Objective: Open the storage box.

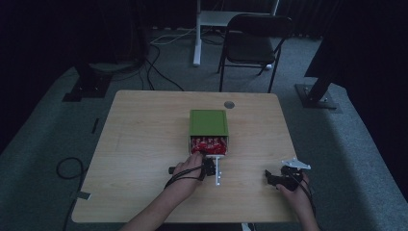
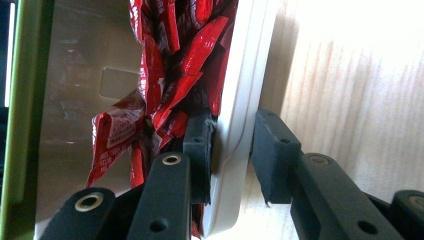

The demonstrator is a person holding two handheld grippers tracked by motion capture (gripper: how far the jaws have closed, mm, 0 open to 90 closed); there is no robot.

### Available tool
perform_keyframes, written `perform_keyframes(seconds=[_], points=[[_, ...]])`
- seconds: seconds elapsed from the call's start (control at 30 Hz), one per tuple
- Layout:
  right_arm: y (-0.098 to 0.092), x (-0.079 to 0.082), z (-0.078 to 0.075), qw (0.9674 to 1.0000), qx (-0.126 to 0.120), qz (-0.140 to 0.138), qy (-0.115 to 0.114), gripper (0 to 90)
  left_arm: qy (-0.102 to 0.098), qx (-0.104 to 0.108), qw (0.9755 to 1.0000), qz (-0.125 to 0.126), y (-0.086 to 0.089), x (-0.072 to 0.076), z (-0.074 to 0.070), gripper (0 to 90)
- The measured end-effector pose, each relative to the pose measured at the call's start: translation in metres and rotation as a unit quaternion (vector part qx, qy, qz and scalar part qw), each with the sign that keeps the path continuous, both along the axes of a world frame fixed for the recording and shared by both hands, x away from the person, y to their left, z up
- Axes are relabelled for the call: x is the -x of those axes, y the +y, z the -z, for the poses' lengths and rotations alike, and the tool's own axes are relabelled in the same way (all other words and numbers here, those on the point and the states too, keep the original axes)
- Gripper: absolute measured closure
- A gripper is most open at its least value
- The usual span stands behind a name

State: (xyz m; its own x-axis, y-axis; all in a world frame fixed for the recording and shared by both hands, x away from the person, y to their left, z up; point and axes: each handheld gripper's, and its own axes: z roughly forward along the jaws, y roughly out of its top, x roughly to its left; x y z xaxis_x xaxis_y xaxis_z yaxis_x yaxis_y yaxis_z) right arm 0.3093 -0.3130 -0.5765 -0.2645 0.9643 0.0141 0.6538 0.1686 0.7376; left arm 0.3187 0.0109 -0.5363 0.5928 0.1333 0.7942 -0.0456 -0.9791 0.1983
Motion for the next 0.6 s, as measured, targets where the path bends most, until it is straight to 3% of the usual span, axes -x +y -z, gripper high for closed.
perform_keyframes(seconds=[0.6], points=[[0.000, 0.000, 0.000, 1.0000, 0.000, 0.000, 0.000, 11.7, 0.003, 0.010, 0.9999, 0.006, 0.002, 0.034, 0.001, 71.2]])
